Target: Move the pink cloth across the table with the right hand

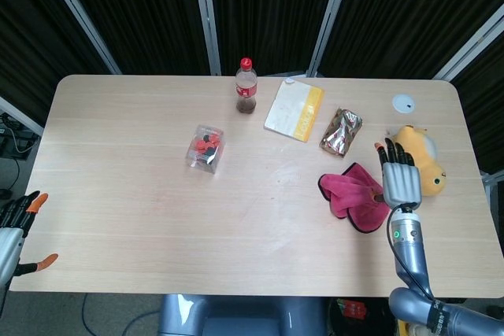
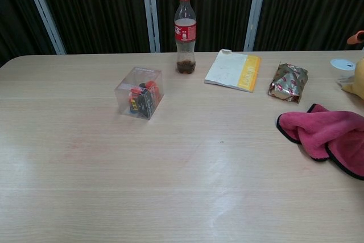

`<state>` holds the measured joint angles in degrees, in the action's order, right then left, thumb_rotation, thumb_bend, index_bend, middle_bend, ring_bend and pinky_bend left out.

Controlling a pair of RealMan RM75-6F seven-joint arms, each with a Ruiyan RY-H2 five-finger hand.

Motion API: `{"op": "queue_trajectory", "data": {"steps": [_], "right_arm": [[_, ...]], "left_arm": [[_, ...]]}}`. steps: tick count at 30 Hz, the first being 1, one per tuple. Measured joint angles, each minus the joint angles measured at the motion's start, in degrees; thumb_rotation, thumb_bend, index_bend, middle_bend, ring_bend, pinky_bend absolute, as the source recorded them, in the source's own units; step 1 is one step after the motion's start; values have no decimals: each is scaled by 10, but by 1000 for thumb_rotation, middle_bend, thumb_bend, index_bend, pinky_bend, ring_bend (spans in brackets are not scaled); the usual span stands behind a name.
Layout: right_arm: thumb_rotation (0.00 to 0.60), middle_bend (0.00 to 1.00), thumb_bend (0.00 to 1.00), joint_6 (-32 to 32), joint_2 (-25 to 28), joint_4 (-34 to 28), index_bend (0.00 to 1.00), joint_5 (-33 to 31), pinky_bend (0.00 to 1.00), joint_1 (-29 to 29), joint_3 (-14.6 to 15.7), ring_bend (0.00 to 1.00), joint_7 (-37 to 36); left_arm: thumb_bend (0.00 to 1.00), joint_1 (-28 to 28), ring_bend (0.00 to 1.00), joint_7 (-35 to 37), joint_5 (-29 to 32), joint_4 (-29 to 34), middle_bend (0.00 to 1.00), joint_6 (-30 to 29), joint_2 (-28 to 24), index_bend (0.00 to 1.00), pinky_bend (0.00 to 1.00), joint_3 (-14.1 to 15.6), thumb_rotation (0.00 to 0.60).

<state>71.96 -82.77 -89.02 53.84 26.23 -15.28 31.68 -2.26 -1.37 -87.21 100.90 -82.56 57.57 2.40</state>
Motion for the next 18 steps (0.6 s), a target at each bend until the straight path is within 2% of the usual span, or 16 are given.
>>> {"op": "queue_trajectory", "data": {"steps": [5,8,11,18], "right_arm": [[600,0,33,16,37,-44,70,26,121,-19,11,0,-18],[600,0,31,30,62,-69,68,66,99,-37,29,0,-40],[600,0,12,56,83,-83,58,125,95,-62,57,0,-61],[600,0,0,140,117,-81,0,285,60,-134,153,0,-105]], "left_arm": [[0,1,0,1,-2,0,0,-1,0,0,0,0,600],[0,1,0,1,-4,-1,0,-3,0,0,0,1,600],[0,2,0,-1,-7,-2,0,-6,1,0,0,1,600],[0,5,0,-6,-13,-4,0,-13,4,0,0,1,600]]}}
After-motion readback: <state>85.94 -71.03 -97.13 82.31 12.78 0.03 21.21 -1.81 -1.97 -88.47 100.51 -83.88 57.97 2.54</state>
